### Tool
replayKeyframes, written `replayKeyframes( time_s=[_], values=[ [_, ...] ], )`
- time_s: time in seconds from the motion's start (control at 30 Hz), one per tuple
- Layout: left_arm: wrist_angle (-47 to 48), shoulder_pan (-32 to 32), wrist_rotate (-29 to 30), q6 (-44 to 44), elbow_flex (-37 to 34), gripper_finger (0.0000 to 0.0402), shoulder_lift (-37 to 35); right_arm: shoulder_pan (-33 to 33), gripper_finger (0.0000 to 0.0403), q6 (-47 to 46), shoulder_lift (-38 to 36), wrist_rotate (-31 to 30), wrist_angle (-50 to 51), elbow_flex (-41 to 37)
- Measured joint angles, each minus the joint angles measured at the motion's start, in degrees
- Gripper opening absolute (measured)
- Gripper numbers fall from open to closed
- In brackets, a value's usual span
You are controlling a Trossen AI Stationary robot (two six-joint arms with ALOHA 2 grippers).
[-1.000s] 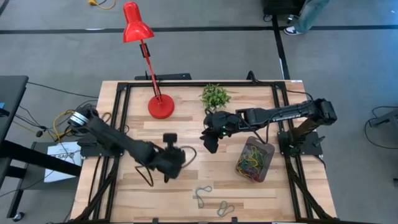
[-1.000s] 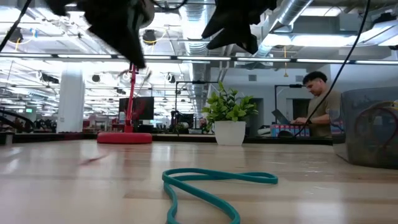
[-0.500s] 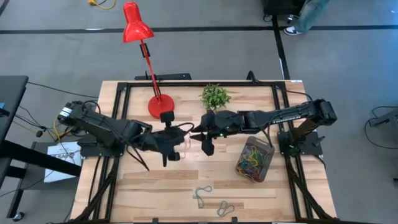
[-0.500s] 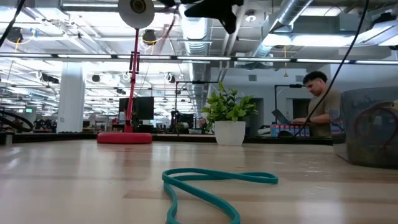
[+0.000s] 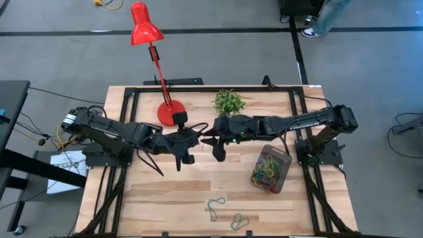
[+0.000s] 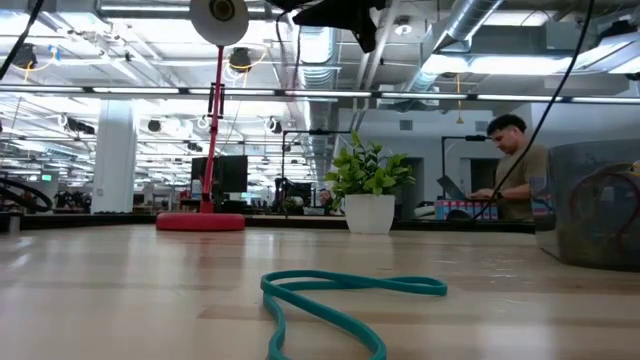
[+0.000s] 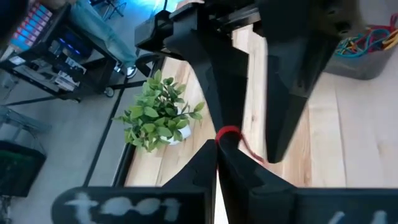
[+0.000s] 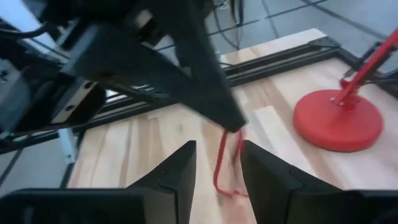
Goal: Pick and place items into bin
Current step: Put the red rubber band into the black bin
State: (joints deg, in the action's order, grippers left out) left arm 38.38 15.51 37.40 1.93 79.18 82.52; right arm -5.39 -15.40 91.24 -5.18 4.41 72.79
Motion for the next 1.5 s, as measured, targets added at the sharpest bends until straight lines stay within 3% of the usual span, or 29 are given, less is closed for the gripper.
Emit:
replayKeyframes(
  time_s=[0.2,0.5,0.9,1.07,1.23,1.5],
  values=[
    [-0.18,0.06,0.43,1.60,0.00,0.0000,0.00,1.04,0.0102,0.39,0.00,-1.01,0.06,0.00],
    [-0.18,0.00,1.12,1.60,-0.02,0.0000,0.00,2.18,0.0007,0.41,0.00,-1.14,2.15,0.00],
    [-0.11,-1.38,2.19,-2.93,-0.07,0.0022,0.00,2.11,0.0004,0.38,0.00,-1.10,3.03,0.00],
    [-0.05,-2.89,-2.21,-5.61,-0.09,0.0055,0.02,2.04,0.0003,-1.79,0.00,-1.13,3.71,0.00],
    [-0.10,-3.60,-2.18,-5.88,-0.09,0.0078,0.07,2.07,0.0002,-9.71,0.00,-2.92,13.81,0.00],
    [-0.12,-3.98,-2.18,-7.53,-0.09,0.0080,0.07,1.53,0.0001,-20.48,0.00,-3.76,31.48,0.00]
  ],
)
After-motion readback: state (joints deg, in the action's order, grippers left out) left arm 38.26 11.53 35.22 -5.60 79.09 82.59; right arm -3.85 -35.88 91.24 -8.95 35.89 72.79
